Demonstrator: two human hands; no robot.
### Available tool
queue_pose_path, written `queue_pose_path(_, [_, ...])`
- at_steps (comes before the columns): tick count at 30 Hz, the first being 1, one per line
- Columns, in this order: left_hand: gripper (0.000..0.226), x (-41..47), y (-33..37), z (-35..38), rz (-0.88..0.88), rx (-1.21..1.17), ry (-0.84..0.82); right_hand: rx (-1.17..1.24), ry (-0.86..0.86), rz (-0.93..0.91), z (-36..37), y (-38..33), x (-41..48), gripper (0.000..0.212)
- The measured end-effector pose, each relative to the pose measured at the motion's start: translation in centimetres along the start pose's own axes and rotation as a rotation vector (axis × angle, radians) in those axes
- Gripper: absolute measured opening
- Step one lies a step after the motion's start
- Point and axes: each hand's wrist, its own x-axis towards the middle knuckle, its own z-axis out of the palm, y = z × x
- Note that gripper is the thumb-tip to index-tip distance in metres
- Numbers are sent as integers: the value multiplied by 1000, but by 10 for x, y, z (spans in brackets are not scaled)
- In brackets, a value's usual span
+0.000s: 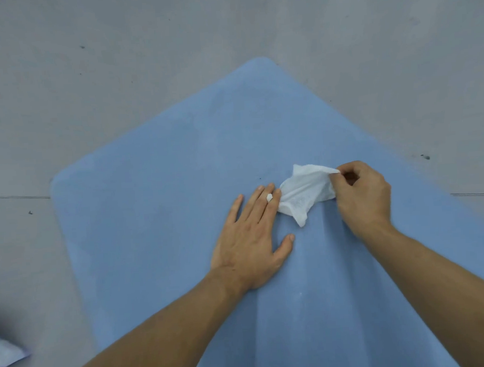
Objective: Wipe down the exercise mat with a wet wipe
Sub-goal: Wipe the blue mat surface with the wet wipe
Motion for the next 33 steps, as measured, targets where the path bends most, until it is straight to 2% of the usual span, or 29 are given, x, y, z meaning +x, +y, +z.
queue_pose_path(3, [78,-1,0,-1,-2,-19,25,92,-25,119,-8,-2,6,12])
queue_pose_path(7, [77,-3,0,-4,77,-62,75,-94,-61,94,-16,-1,11,18])
queue_pose_path(10, [65,-4,-1,-3,188,-48,78,-169,-141,99,-18,-7,12,22])
queue_pose_path(14, [53,-5,-1,-3,184,-37,46,-342,-144,-39,-16,-14,13,26])
queue_pose_path(18, [49,-6,-1,-6,171,-74,20,-295,-21,-147,-18,-13,23,26])
queue_pose_path(21, [43,-7,-2,-9,158,-147,0,-231,15,-364,-17,-13,19,22])
queue_pose_path(24, [42,-6,-2,-11,127,-216,3,-229,-76,-593,-8,-12,-4,14])
queue_pose_path(27, [42,-5,-1,-13,110,-270,42,-279,-249,-750,1,-5,-32,15])
queue_pose_path(30, [40,-2,0,-14,112,-310,50,-277,-483,-693,8,1,-49,31])
queue_pose_path(33, [38,-2,-1,-14,109,-346,69,-330,-504,-672,8,4,-55,35])
